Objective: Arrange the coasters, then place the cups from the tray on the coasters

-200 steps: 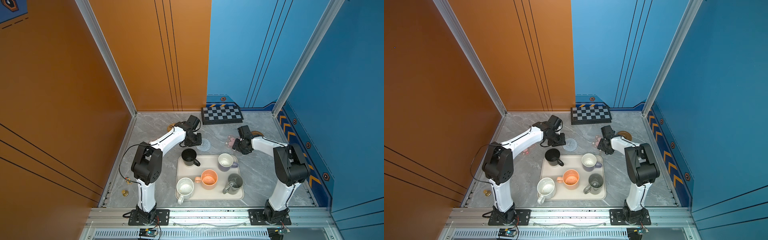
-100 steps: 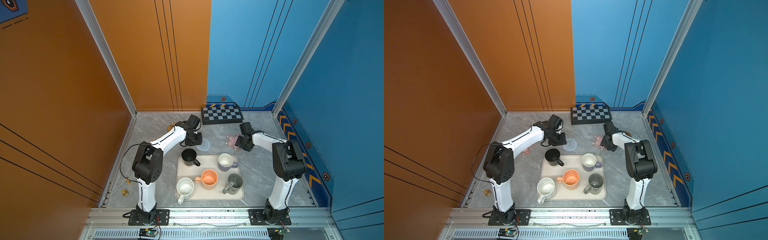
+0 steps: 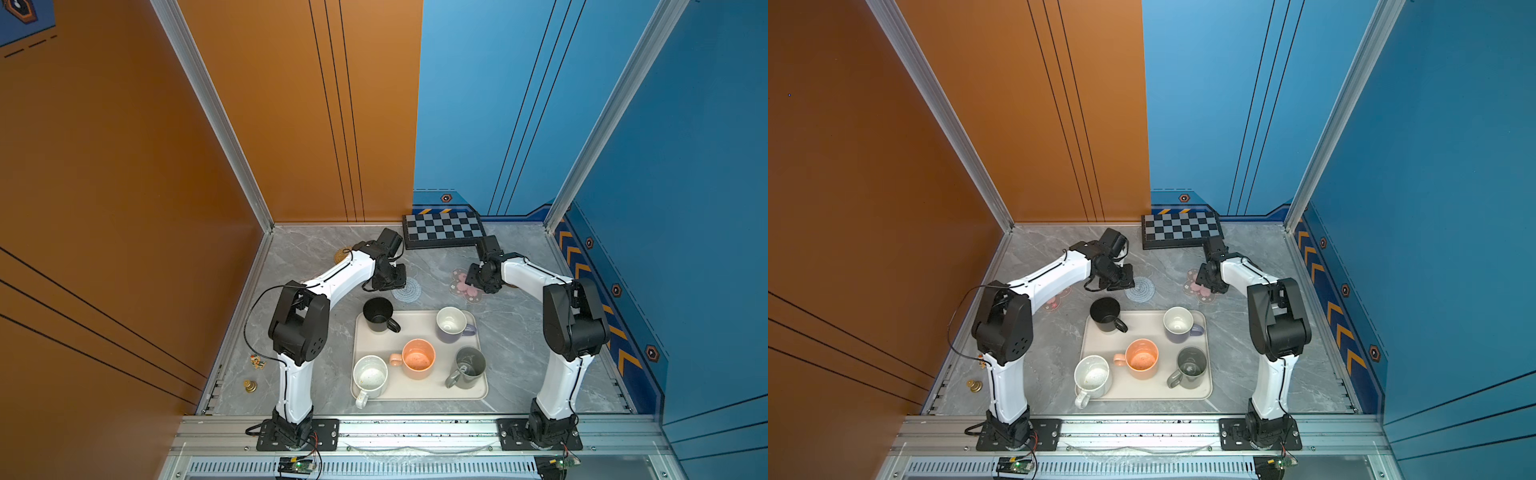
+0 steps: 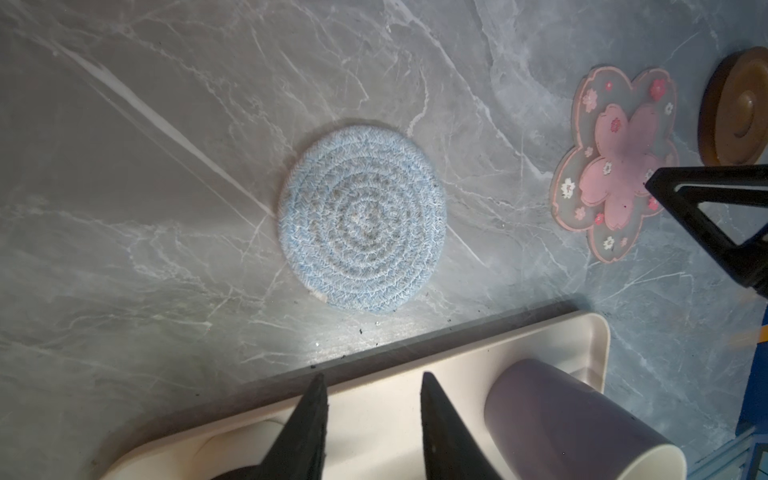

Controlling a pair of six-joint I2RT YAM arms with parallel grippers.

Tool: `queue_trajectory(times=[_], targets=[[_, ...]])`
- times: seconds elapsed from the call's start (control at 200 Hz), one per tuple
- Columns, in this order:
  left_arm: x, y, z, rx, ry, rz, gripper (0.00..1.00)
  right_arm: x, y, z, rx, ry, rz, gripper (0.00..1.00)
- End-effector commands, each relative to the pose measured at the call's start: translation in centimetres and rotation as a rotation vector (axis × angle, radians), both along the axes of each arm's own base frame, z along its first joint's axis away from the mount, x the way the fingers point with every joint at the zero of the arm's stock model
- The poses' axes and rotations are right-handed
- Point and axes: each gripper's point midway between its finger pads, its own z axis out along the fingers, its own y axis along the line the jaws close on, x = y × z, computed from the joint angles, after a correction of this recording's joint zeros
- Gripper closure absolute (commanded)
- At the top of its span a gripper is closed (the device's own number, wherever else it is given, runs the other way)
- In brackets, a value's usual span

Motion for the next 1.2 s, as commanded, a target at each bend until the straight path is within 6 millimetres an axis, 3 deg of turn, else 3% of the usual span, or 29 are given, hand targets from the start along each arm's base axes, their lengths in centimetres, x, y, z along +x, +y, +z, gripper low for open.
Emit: queue_trajectory(times=[0.0,0.2,0.23,0.405,0.761,0.896,1.196], targets=[[-0.4,-0.5,-0.1,0.0,0.023,-0.016,0.61,1.0,2.6,0.6,-0.03,-0.021,0.069,0.43],[-0.8,0.4,-0.4,0.018,0.027,-0.01,0.61,3.1,5.7,0.6,-0.02,-0.047,0.123,0.45],[-0.8,0.6,-0.4,0.019,0.027,-0.008,0.61,3.1,5.9,-0.9,-0.02,-0.017,0.122,0.46],[-0.9,1.6,-0.4,0.029,0.026,0.006,0.61,3.7,6.7,-2.4,-0.003,0.004,0.118,0.48],[-0.9,2.7,-0.6,0.042,0.029,0.017,0.62,3.2,8.7,-3.6,0.004,0.026,0.148,0.5],[-1.0,3.0,-0.5,0.044,0.027,0.021,0.62,2.5,8.7,-4.2,0.004,0.046,0.136,0.5],[-1.0,3.2,0.0,0.037,0.019,0.026,0.63,0.2,6.5,-4.1,-0.026,0.079,0.112,0.5]])
